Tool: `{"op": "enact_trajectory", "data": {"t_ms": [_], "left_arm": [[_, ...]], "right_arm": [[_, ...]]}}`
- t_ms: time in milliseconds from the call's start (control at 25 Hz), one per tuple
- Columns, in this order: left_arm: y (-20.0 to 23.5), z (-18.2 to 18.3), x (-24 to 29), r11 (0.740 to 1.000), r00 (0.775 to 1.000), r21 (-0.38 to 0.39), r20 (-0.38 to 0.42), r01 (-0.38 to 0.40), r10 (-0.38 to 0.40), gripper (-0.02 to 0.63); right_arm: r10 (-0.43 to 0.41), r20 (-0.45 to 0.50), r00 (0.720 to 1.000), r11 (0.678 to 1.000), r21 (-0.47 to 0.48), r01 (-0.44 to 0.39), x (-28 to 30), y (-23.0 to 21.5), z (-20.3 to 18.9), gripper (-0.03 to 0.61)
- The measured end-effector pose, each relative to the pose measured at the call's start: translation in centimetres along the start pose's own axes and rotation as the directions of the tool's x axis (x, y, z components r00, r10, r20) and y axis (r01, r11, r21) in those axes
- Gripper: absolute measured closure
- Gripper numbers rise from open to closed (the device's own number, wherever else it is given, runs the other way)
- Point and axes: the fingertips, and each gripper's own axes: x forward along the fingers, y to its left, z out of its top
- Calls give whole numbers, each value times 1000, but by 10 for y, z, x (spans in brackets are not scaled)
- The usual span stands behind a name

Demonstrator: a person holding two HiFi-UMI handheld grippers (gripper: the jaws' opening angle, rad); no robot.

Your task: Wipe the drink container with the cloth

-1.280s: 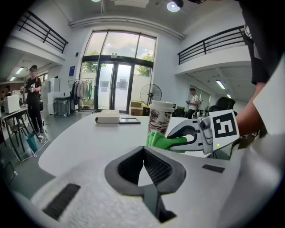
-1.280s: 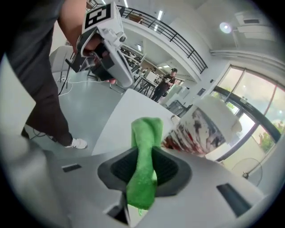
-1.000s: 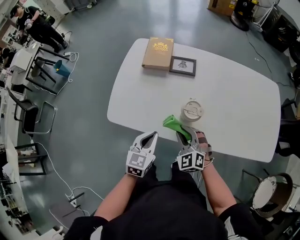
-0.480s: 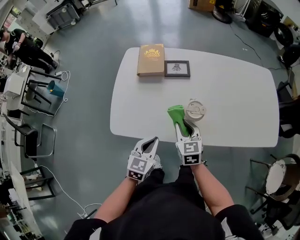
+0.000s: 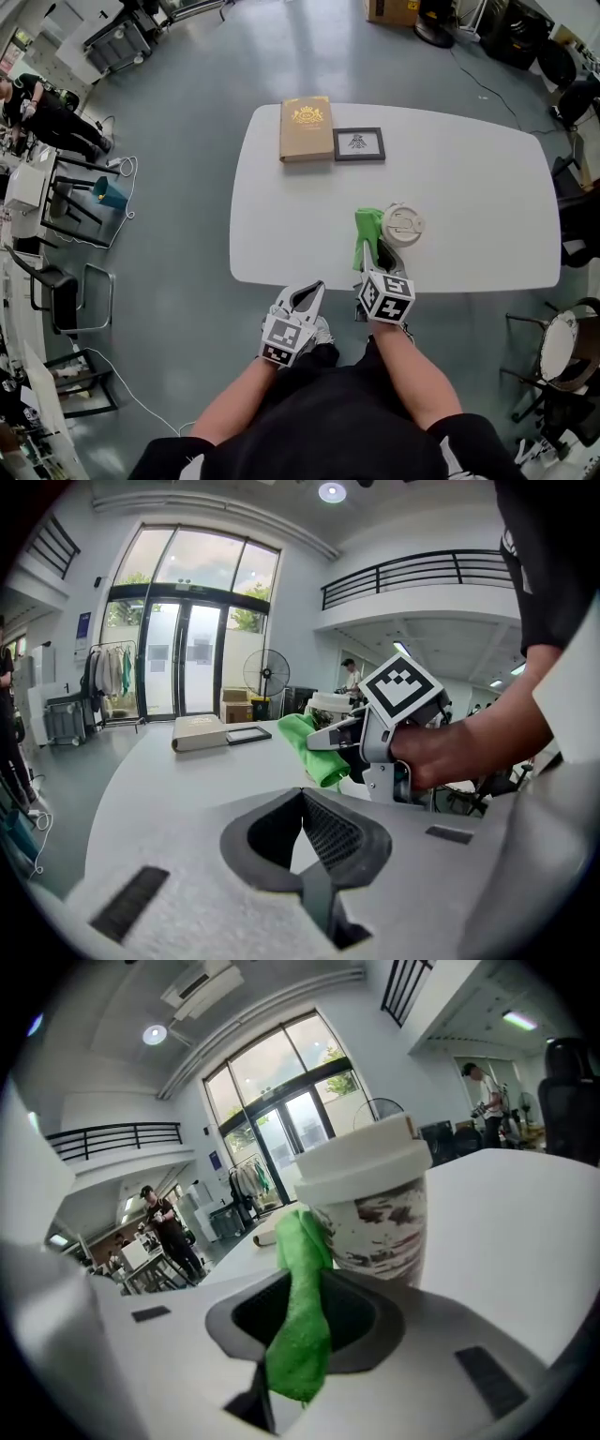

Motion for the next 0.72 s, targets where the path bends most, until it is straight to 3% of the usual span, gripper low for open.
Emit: {"op": "enact_trajectory", "data": {"t_ms": [320,720], "left_arm": [[0,-5,-6,999,999,25,-2,35,-35,604],[8,-12,-15,999,999,18,0,32,-32,604]], "right_arm": [[-85,-16,996,991,98,86,16,-11,-20,472],[-152,-150,977,971,163,176,36,-29,-56,472]]}}
